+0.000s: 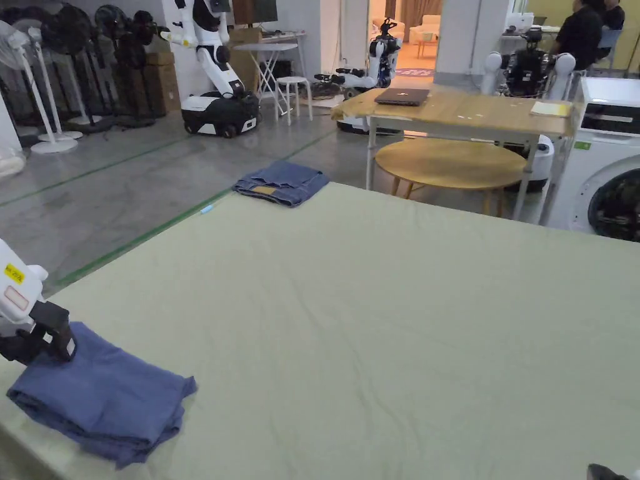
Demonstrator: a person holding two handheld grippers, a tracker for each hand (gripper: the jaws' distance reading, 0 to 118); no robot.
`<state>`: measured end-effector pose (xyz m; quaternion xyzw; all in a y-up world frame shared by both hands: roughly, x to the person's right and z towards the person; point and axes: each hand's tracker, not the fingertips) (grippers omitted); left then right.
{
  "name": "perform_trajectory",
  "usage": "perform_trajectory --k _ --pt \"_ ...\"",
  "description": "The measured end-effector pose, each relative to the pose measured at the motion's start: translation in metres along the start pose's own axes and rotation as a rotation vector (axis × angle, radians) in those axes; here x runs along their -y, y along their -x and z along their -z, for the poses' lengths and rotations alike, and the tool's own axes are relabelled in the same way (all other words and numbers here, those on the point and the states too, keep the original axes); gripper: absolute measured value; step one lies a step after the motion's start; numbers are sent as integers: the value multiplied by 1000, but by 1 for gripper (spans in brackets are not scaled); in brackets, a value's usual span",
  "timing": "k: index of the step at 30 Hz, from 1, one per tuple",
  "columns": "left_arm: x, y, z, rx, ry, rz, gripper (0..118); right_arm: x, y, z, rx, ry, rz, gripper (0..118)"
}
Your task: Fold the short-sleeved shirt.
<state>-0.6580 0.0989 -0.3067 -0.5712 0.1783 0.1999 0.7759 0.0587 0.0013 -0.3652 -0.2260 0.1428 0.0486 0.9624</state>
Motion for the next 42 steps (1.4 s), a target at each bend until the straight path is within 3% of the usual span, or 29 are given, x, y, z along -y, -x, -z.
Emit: perform_trajectory --k 5,10,12,17,21,24,28,32,35,38,40,42 --pt "-1 2 -21 -55 -101 9 45 2 -1 -1 -8 1 6 0" --pt "20 -39 -7 35 -144 116 44 4 -3 -3 -10 0 23 0" --pt "36 -68 6 96 -160 164 44 4 -5 -4 -12 -1 30 0" --pt "94 -157 43 436 -200 199 44 2 -15 -6 4 -9 46 0" --pt "138 -231 60 568 -340 264 44 -1 -25 -11 22 -25 59 0" --pt "169 -288 63 591 -477 342 44 -4 -34 -17 39 -36 64 0" --pt "199 -360 57 510 -653 466 44 -7 -47 -24 76 -62 76 0" --pt "222 -414 49 329 -895 588 27 -11 -59 -29 120 -88 95 0" --pt "233 -444 46 301 -963 599 7 -13 -66 -34 149 -114 118 0" --pt "234 -461 45 294 -976 580 0 -14 -73 -36 170 -139 136 0" --pt "230 -463 46 331 -963 556 0 -14 -74 -35 234 -141 137 0" --pt "234 -468 45 317 -1000 512 0 -13 -82 -35 206 -160 173 0"
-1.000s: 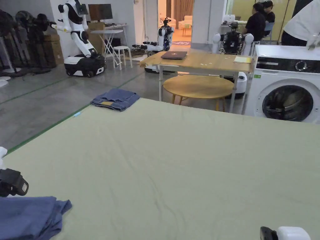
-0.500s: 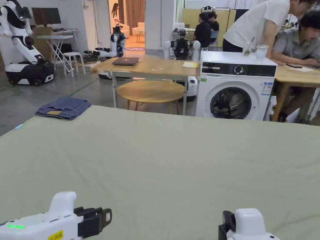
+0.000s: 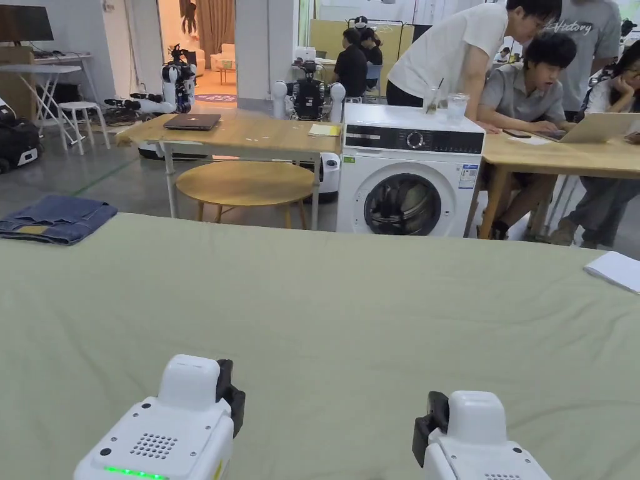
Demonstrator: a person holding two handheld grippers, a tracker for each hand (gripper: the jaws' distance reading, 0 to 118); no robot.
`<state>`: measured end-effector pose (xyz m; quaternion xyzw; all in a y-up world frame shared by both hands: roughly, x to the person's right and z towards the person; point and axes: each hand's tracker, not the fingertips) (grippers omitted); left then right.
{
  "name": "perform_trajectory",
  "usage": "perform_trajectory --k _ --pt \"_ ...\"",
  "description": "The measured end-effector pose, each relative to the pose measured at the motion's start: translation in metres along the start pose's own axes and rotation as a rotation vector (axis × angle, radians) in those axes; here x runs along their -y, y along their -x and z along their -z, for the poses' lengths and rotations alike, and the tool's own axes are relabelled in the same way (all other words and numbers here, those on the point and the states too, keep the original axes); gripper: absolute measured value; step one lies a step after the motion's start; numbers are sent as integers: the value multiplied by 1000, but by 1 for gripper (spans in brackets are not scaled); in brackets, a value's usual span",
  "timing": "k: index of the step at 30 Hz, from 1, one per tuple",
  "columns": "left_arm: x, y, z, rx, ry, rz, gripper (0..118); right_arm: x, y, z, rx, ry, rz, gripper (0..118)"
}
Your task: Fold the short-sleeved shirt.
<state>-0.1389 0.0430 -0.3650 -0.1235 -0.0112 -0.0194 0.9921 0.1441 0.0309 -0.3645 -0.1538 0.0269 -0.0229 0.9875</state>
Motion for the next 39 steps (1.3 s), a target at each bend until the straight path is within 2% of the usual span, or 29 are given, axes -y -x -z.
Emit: perform_trajectory --k 3,13,30,31,33,34,35,36,38,39 --pt "0 -2 -2 -20 -60 -16 0 -1 -3 1 10 -22 11 0" --pt "5 6 -5 -34 -56 -121 0 -3 4 -4 16 -75 -16 0" --pt "1 12 -12 -21 -65 -121 0 -3 13 -13 18 -74 13 0" --pt "1 12 -14 -19 -67 -116 0 -2 13 -13 16 -73 13 0" --pt "1 11 -16 -20 -74 -103 11 -2 14 -14 14 -80 7 1" --pt "1 10 -16 -22 -74 -98 19 -2 14 -14 15 -87 -4 7" --pt "2 11 -17 -20 -75 -94 35 -3 13 -14 19 -93 -10 26" --pt "2 11 -17 -18 -74 -91 44 -3 13 -14 22 -96 -14 45" --pt "2 10 -17 -15 -62 -88 48 -7 12 -14 14 -101 -16 82" --pt "2 11 -17 -12 -55 -93 48 -8 12 -13 11 -99 -15 87"
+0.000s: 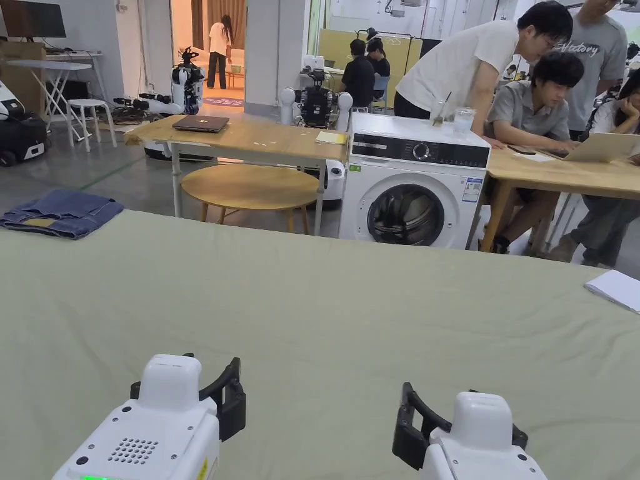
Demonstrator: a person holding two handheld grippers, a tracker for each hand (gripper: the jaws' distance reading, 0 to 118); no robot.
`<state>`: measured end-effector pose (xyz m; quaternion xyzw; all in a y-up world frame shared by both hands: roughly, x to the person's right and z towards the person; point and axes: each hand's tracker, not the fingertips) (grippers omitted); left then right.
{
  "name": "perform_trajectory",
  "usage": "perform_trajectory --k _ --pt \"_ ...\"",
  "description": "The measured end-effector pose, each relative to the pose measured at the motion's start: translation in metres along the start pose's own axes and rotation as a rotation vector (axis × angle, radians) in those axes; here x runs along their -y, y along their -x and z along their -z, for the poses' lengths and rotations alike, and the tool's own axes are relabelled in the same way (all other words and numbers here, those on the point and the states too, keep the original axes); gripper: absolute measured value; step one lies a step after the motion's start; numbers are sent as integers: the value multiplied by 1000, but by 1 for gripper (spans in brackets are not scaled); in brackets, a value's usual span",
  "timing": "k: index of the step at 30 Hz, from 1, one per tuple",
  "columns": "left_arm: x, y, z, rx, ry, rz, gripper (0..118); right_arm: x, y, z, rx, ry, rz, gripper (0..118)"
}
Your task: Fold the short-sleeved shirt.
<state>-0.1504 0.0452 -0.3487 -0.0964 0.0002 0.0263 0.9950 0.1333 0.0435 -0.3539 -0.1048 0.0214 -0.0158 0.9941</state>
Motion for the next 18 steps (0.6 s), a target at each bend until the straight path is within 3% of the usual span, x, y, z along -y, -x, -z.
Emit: perform_trajectory --k 8,11,14,18 --pt "-5 1 -5 -98 -61 -34 48 -9 1 3 50 -7 -42 89" --pt "-6 5 -4 -87 -49 -52 48 -10 -5 4 13 17 37 89" --pt "-6 11 -4 -65 -31 -66 48 -11 -9 7 19 33 60 89" --pt "-6 13 -3 -61 -29 -60 64 -11 -6 12 44 46 25 89"
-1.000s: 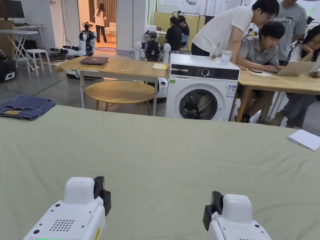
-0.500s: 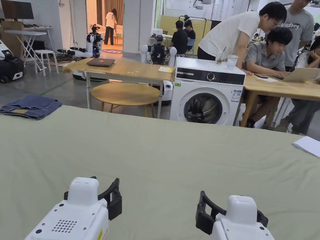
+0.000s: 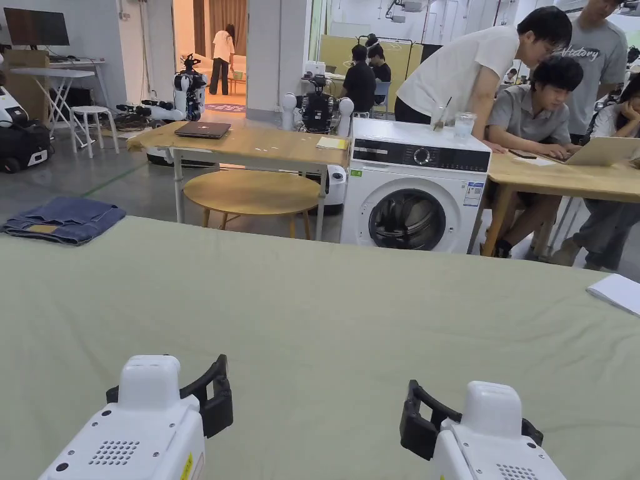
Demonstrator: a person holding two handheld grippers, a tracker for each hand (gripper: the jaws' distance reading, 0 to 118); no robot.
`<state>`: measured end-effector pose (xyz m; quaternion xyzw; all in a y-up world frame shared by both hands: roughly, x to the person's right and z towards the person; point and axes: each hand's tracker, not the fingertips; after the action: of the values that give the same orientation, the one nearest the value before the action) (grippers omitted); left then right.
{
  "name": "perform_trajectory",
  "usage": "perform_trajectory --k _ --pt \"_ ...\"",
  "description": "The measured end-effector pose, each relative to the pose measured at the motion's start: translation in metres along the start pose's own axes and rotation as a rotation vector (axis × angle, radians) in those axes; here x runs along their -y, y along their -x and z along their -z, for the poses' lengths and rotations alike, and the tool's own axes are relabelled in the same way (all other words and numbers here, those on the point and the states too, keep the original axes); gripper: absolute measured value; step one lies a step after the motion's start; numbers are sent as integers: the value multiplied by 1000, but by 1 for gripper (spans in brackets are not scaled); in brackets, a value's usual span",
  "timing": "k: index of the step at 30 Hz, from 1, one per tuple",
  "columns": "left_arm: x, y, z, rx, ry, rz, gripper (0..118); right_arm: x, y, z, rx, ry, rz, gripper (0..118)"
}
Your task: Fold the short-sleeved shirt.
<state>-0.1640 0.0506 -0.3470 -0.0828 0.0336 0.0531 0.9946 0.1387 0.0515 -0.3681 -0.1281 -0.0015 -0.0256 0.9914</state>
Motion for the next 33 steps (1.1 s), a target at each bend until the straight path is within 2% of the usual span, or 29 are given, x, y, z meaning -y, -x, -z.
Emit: perform_trajectory --k 2,5,11,16,22,28,33 --pt "-1 0 0 3 -2 0 78 1 2 0 14 -4 -10 89" --pt "-2 1 0 8 -14 -15 89 0 2 1 7 -6 11 89" --pt "-6 -2 5 14 2 -12 90 -2 9 5 52 11 -23 89" --pt "-4 -5 9 -15 22 14 90 -7 11 4 43 -9 -41 89" --pt "-7 -4 8 -52 3 2 90 -17 11 5 13 -1 -10 89" --pt "-15 -4 9 -30 -7 32 90 -26 7 8 -35 24 84 89" --pt "-17 -4 11 -29 -1 74 90 -26 3 11 -25 55 120 89"
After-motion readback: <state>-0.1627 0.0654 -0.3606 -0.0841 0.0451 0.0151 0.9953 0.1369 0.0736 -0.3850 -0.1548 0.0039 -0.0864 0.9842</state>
